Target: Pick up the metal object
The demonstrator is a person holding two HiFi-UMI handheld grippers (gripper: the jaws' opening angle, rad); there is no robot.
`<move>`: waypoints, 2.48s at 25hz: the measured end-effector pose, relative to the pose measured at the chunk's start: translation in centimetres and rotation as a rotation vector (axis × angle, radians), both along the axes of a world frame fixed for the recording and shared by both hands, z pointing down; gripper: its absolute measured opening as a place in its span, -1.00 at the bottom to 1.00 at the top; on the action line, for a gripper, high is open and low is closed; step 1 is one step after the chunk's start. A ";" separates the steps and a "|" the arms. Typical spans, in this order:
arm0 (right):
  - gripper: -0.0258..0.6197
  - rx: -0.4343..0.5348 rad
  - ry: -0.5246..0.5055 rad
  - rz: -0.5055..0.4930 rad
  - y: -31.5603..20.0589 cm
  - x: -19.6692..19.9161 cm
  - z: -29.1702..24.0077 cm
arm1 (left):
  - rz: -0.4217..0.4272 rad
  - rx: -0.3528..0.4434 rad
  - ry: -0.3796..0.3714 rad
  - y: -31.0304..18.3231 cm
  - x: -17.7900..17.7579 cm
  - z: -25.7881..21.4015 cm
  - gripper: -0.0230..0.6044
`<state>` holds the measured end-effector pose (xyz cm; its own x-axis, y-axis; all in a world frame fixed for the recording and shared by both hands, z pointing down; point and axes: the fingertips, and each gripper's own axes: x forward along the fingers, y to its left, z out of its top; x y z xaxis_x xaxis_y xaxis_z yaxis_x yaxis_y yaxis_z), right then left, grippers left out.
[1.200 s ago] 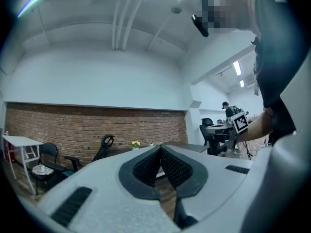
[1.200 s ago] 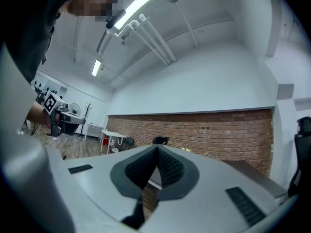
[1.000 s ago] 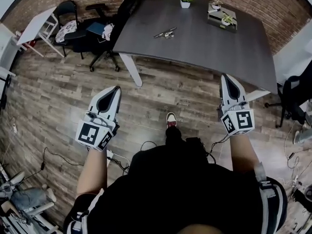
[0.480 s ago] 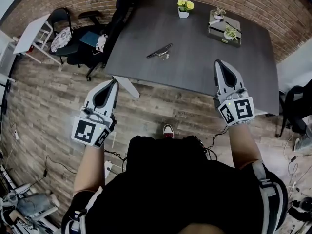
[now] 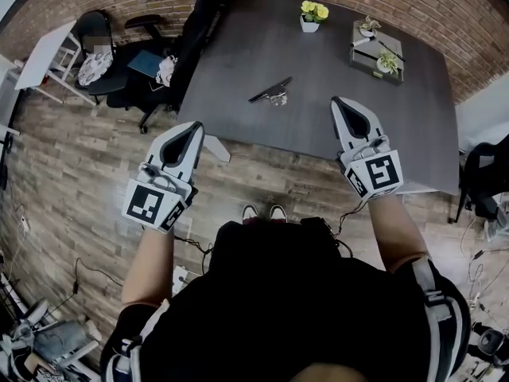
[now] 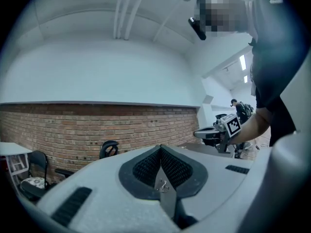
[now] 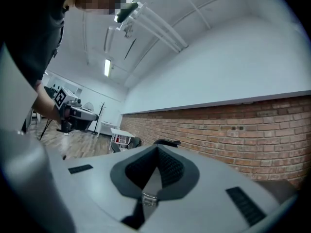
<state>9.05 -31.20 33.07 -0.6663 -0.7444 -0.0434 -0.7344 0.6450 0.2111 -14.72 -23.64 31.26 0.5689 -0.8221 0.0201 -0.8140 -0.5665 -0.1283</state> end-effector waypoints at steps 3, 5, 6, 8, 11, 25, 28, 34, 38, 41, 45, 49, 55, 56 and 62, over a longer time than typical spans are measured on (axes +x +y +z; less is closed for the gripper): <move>-0.92 -0.011 0.096 -0.030 -0.7 -2.0 2.0 | 0.005 -0.004 0.031 -1.2 -0.8 0.2 -0.90; -0.57 -0.015 0.168 -0.053 -1.2 -3.1 3.4 | 0.011 -0.003 0.040 -1.9 -1.1 0.4 -0.90; -0.52 -0.012 0.207 -0.058 -1.6 -3.6 4.0 | 0.013 -0.004 0.043 -2.3 -1.2 0.6 -0.90; -0.44 0.009 0.307 -0.060 -2.3 -4.3 5.4 | 0.017 -0.011 0.050 -3.0 -1.6 1.0 -0.90; -0.36 0.043 0.486 -0.078 -3.3 -5.6 7.9 | 0.024 -0.020 0.064 -3.8 -2.0 1.2 -0.90; -0.32 0.118 1.083 -0.263 -11.0 -10.5 22.6 | -0.015 -0.032 0.034 -4.6 -4.8 1.1 -0.90; -0.32 0.120 1.159 -0.280 -12.4 -10.8 24.6 | -0.030 -0.053 0.029 -4.2 -5.6 1.5 -0.90; -0.34 0.108 1.269 -0.304 -14.3 -10.8 27.9 | -0.059 -0.096 0.025 -3.7 -6.8 2.5 -0.90; -0.40 0.119 1.285 -0.304 -14.8 -11.4 28.7 | -0.063 -0.109 0.016 -3.6 -7.1 3.0 -0.90; -0.46 0.130 1.293 -0.301 -15.0 -11.7 29.1 | -0.063 -0.117 0.012 -3.6 -7.1 3.1 -0.90; -0.57 0.143 1.310 -0.305 -15.2 -11.8 29.6 | -0.066 -0.126 0.008 -3.6 -7.0 3.4 -0.90; -0.62 0.154 1.311 -0.292 -15.6 -12.0 29.6 | -0.066 -0.131 0.005 -3.5 -7.0 3.7 -0.90; -0.65 0.151 1.308 -0.283 -15.9 -12.0 29.4 | -0.059 -0.135 0.007 -3.7 -6.5 3.8 -0.90; -0.65 0.150 1.303 -0.282 -15.9 -12.0 29.2 | -0.058 -0.135 0.009 -3.7 -6.4 3.8 -0.90; -0.67 0.145 1.269 -0.262 -15.5 -11.7 27.7 | -0.041 -0.129 0.021 -3.9 -5.9 3.7 -0.90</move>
